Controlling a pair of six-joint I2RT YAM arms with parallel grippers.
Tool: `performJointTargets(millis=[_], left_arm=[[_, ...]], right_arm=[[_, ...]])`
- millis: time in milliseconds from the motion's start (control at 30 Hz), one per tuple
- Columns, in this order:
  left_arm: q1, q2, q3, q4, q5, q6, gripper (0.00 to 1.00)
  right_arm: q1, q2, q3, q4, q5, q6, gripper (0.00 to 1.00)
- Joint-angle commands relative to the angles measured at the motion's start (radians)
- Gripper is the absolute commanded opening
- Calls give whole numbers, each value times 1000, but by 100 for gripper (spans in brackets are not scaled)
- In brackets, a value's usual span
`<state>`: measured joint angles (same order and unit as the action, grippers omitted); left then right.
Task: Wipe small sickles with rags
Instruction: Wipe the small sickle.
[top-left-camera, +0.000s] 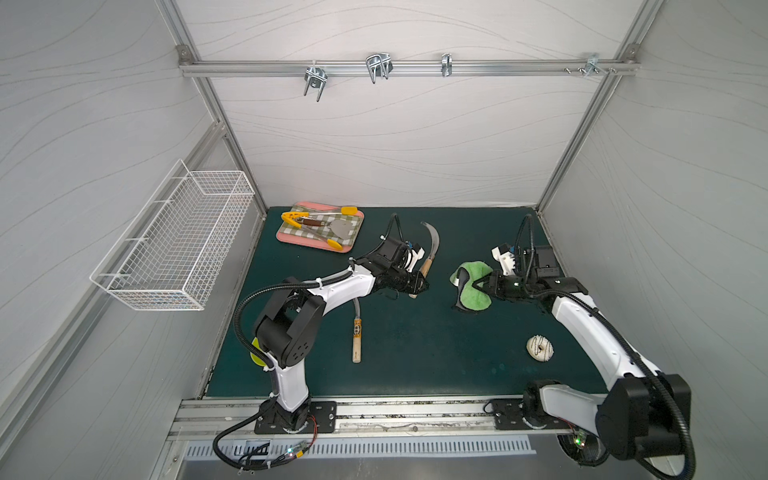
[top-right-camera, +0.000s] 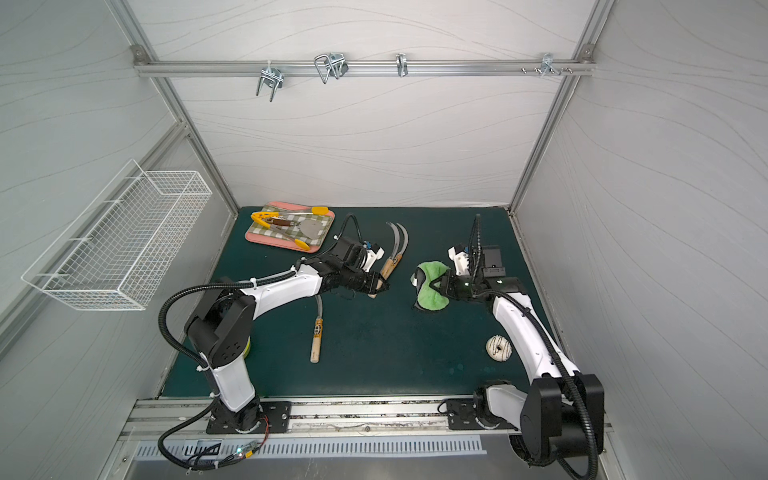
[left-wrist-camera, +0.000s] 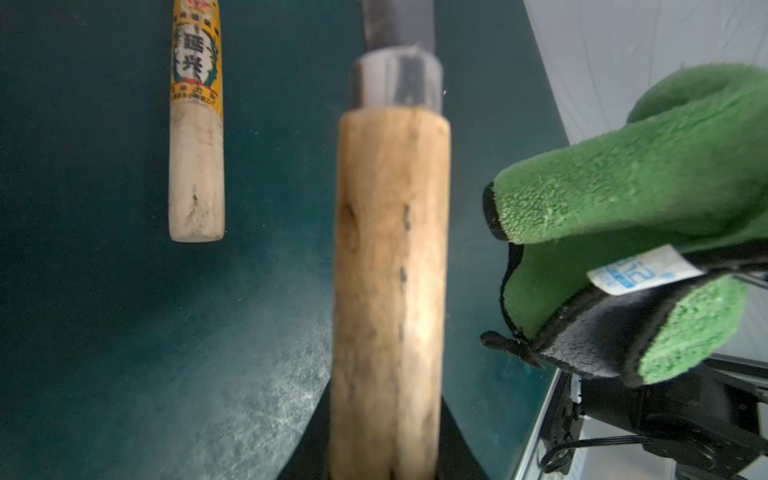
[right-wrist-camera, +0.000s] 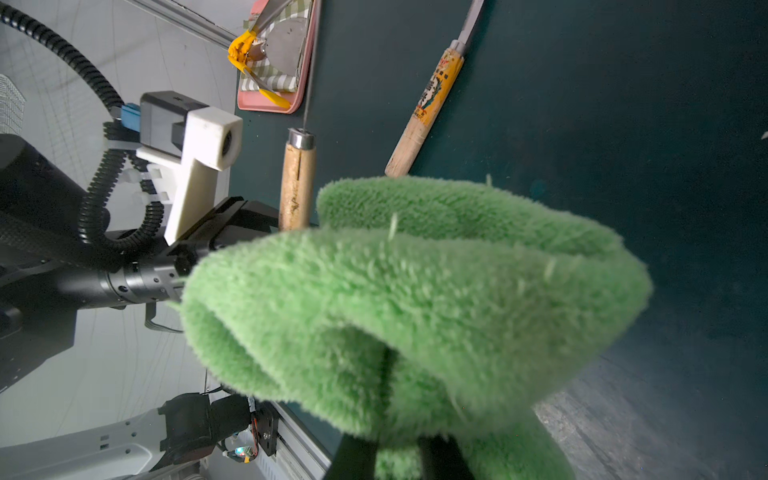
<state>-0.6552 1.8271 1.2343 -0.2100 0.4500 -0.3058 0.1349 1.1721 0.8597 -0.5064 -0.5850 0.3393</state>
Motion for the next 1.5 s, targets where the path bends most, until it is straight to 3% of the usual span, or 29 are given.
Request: performJointTargets(millis=[0,300,500,833,1467], left_arm=[[-51,23,62,-115,-123,132,0],[-134,-51,-19,-61,-210,162,0],[-167,-111,-68,-41,-209,177,0],[-204,-203,-153,7,-145,188,0],[-302,-193,-182,-110,-216,191,0]], right_arm=[[-7,-27,5,-1,-37,-20,5],[23,55,76,17,-53,-17,6],[128,156,138,29,15,-19,6],[174,263,143,140,15,15,6],[181,382,303,118,58,-18,5]])
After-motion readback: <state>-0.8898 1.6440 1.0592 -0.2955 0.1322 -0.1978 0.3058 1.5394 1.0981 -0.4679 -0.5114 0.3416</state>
